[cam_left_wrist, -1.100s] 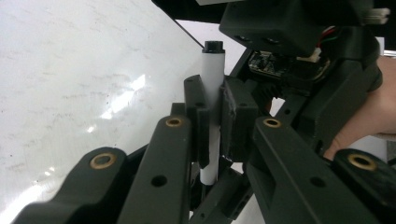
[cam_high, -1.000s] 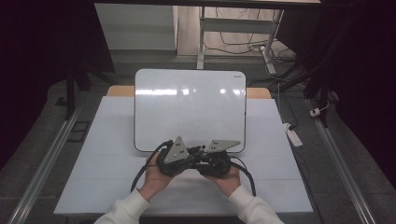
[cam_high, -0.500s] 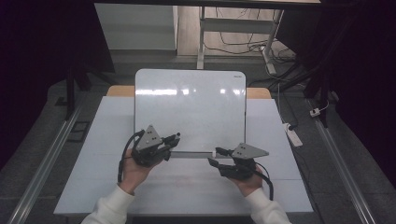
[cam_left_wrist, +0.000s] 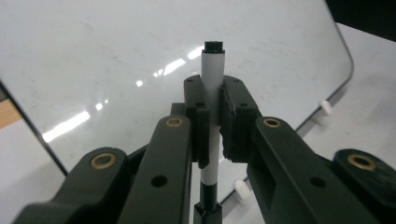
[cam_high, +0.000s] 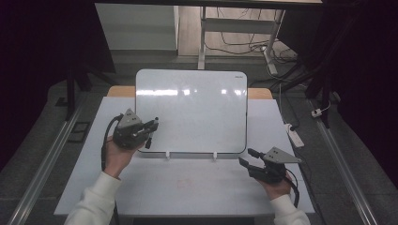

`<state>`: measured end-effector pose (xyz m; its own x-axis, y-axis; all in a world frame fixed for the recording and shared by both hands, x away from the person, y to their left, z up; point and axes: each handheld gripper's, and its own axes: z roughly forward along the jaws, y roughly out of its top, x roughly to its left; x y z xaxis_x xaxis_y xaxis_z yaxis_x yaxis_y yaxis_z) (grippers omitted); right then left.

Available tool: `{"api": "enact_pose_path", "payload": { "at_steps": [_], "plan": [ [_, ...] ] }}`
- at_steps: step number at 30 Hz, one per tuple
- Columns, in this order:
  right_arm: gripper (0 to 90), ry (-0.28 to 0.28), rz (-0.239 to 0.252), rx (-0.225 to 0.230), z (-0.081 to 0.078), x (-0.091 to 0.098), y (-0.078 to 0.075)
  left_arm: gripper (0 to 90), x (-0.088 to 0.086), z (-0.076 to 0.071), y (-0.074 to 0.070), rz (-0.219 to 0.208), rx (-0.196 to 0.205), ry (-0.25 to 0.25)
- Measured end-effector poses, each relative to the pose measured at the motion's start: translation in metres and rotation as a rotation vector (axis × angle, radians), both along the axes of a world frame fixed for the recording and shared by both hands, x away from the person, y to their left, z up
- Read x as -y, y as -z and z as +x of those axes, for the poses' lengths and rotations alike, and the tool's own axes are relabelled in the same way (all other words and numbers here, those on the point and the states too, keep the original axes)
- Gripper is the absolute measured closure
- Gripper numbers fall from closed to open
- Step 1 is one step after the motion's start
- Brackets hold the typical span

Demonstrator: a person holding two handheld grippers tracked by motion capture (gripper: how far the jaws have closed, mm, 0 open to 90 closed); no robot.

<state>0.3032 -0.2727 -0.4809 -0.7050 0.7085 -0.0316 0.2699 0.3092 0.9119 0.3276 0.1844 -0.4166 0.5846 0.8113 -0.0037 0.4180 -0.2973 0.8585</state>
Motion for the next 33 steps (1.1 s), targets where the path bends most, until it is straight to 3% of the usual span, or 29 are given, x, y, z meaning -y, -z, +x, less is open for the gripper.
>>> {"api": "enact_pose_path", "payload": {
  "at_steps": [9,22,33],
  "plan": [
    [46.2,0.048,-0.012,-0.006,0.003,0.015,0.005,80.9,-0.004,0.026,0.008,0.019,-0.060,-0.056],
    [46.0,0.033,-0.045,-0.016,0.003,0.009,0.007,80.8,-0.012,0.051,0.017,0.055,-0.128,-0.125],
    [45.8,0.029,-0.048,-0.019,0.004,0.008,0.007,79.7,-0.002,0.062,0.026,0.095,-0.143,-0.137]
  ]
}}
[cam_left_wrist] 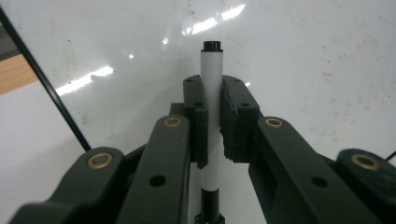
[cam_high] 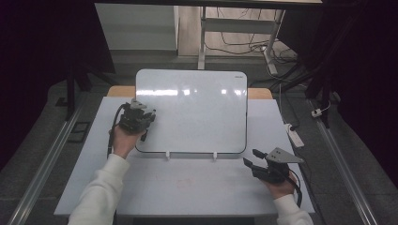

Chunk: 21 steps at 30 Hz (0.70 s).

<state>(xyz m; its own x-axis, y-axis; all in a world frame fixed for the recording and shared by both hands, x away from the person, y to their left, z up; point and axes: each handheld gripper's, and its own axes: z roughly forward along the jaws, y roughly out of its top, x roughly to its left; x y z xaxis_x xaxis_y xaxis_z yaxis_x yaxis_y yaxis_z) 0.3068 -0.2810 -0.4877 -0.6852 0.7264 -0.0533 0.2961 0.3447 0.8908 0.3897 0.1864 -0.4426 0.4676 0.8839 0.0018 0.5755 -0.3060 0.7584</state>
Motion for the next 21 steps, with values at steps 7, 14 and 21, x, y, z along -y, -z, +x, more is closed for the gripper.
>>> {"api": "enact_pose_path", "payload": {
  "at_steps": [7,14,21],
  "plan": [
    [45.7,-0.003,-0.003,-0.004,0.0002,-0.0007,0.0007,79.3,0.0023,0.0026,0.0026,0.016,0.006,0.009],
    [45.7,-0.005,-0.006,-0.007,0.0004,-0.0010,0.0011,77.0,0.0039,0.0021,0.0027,0.025,0.021,0.020],
    [45.7,-0.007,-0.010,-0.007,0.0003,-0.0015,0.0013,65.5,0.0052,0.0001,0.0016,0.038,0.049,0.014]
  ]
}}
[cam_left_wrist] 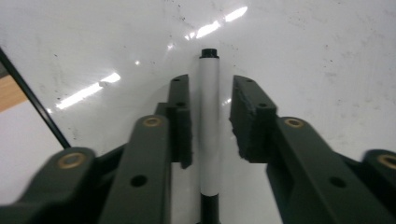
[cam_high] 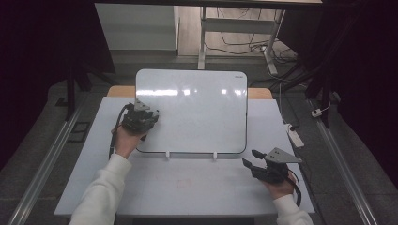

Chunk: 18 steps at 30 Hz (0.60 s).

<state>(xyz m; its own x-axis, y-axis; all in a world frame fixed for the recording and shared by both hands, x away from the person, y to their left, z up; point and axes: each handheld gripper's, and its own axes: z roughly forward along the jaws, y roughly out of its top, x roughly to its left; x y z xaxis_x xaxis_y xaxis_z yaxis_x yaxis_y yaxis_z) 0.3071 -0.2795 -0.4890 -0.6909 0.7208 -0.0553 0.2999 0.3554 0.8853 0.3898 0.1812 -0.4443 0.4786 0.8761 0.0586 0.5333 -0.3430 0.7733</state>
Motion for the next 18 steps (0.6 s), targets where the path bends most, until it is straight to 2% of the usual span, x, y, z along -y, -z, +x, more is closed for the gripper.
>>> {"api": "enact_pose_path", "payload": {
  "at_steps": [5,9,13,18],
  "plan": [
    [45.7,0.002,0.001,-0.001,0.000,0.000,0.000,52.3,-0.005,-0.005,-0.004,-0.015,0.034,0.002],
    [45.7,0.005,0.001,-0.002,0.000,0.001,0.000,44.0,-0.013,-0.013,-0.007,-0.052,0.055,-0.007],
    [45.6,0.008,0.002,-0.006,0.001,0.002,0.001,39.2,-0.020,-0.021,-0.005,-0.075,0.064,-0.012],
    [45.5,0.009,0.003,-0.006,0.001,0.003,0.001,36.7,-0.029,-0.039,-0.002,-0.087,0.069,0.016]
  ]
}}
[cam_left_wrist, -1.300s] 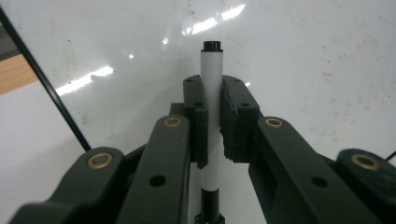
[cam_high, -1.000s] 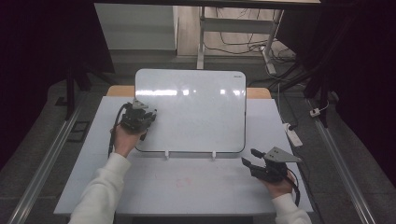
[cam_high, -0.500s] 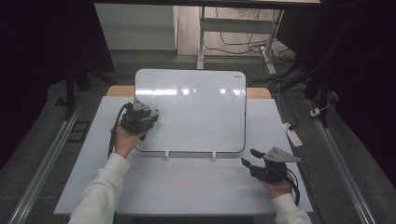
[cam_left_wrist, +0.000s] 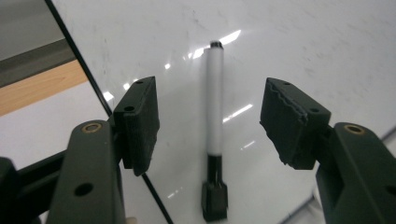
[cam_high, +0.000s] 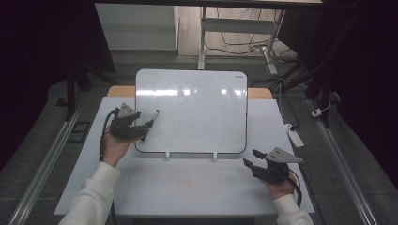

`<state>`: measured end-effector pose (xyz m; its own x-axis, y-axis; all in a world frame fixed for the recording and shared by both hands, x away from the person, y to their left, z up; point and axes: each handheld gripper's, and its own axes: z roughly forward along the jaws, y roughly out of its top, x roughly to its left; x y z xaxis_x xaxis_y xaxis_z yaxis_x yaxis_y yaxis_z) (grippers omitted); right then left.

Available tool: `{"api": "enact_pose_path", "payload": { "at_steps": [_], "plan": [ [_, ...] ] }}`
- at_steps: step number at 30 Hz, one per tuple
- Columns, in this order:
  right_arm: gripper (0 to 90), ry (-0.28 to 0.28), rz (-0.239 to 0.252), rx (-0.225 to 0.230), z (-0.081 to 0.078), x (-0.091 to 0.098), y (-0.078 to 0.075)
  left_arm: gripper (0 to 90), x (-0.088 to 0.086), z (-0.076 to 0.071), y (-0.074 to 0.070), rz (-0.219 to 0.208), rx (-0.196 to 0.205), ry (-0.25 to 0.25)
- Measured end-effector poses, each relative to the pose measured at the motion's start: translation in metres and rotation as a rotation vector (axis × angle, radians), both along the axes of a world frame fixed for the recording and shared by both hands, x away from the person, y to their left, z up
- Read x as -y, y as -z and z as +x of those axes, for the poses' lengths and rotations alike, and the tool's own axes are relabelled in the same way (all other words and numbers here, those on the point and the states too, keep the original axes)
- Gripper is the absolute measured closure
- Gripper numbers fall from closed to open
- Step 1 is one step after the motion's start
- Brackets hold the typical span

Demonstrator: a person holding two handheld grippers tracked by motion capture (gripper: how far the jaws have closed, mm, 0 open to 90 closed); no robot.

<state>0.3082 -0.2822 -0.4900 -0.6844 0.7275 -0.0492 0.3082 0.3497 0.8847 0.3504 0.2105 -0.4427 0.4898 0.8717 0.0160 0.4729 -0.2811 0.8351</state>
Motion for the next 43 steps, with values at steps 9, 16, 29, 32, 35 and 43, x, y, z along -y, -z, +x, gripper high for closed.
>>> {"api": "enact_pose_path", "payload": {
  "at_steps": [9,16,29,32,35,43],
  "plan": [
    [45.2,-0.019,-0.011,0.013,0.002,0.009,0.001,34.8,-0.012,-0.048,0.012,-0.037,0.000,0.087],
    [43.8,-0.042,-0.012,0.006,0.002,0.018,0.004,33.4,-0.018,-0.082,0.031,-0.054,-0.037,0.148],
    [42.6,-0.061,-0.042,0.009,0.002,0.020,0.006,31.0,-0.029,-0.107,0.053,-0.062,-0.105,0.168],
    [42.6,-0.064,-0.042,0.016,0.002,0.019,0.006,30.9,-0.030,-0.108,0.054,-0.065,-0.107,0.165],
    [42.6,-0.066,-0.046,0.015,0.002,0.018,0.006,30.8,-0.030,-0.108,0.055,-0.066,-0.108,0.163],
    [42.2,-0.072,-0.055,0.021,0.002,0.016,0.006,30.7,-0.031,-0.107,0.055,-0.067,-0.107,0.161]
  ]
}}
